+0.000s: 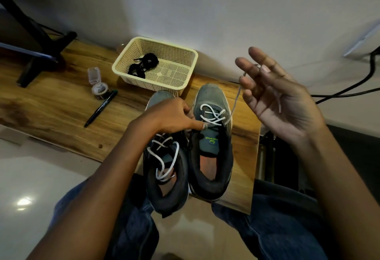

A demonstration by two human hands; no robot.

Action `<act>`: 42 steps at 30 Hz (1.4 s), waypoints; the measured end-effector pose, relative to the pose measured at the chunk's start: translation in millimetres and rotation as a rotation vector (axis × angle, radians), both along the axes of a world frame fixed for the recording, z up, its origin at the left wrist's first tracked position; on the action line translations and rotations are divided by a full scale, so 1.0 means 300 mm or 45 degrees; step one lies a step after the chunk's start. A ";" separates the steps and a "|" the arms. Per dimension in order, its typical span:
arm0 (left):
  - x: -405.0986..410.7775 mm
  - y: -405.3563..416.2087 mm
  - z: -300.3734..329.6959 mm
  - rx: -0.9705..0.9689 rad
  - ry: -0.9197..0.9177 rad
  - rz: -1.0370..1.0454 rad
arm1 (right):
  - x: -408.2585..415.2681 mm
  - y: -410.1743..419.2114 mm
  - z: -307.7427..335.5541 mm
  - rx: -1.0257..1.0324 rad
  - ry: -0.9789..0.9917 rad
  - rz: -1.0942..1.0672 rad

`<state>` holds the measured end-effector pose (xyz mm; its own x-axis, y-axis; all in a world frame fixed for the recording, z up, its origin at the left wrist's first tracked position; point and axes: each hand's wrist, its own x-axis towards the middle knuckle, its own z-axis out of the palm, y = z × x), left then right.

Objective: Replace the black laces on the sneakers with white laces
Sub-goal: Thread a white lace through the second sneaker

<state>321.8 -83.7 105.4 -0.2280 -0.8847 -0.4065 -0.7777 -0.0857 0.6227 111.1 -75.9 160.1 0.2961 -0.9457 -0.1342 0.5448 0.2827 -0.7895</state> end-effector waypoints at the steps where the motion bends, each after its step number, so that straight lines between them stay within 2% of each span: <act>1: 0.001 0.000 0.002 0.004 0.015 -0.002 | 0.011 0.001 0.003 -0.005 -0.009 0.010; 4: 0.013 0.001 0.008 0.054 0.085 -0.009 | 0.049 0.000 -0.013 -0.026 0.163 0.064; 8: 0.031 0.001 0.005 0.114 0.150 -0.007 | 0.107 0.007 -0.050 -0.177 0.926 0.072; 13: 0.045 0.000 -0.010 0.182 0.279 0.036 | 0.143 0.006 -0.072 -0.244 1.433 0.094; 15: 0.046 -0.003 -0.015 0.192 0.318 0.033 | 0.142 0.007 -0.084 -0.174 1.537 0.188; 17: 0.049 -0.002 -0.016 0.201 0.346 0.021 | 0.144 0.014 -0.097 -0.054 1.504 0.301; 19: 0.052 -0.003 -0.018 0.202 0.353 0.003 | 0.147 0.019 -0.101 0.024 1.322 0.344; 21: 0.053 -0.006 -0.018 0.202 0.342 -0.026 | 0.143 0.020 -0.107 0.069 1.130 0.308; 24: 0.053 -0.011 -0.018 0.218 0.348 -0.036 | 0.136 0.013 -0.112 0.061 1.052 0.262; 29: 0.052 -0.011 -0.023 0.231 0.355 -0.041 | 0.147 0.027 -0.109 -0.166 1.258 0.319; 33: 0.052 -0.015 -0.026 0.227 0.346 -0.031 | 0.148 0.024 -0.118 -0.354 1.377 0.193; 38: 0.055 -0.023 -0.037 0.241 0.344 -0.027 | 0.151 0.023 -0.116 -0.297 1.245 0.059; 42: 0.054 -0.024 -0.039 0.228 0.342 -0.033 | 0.150 0.027 -0.120 -0.247 1.316 0.001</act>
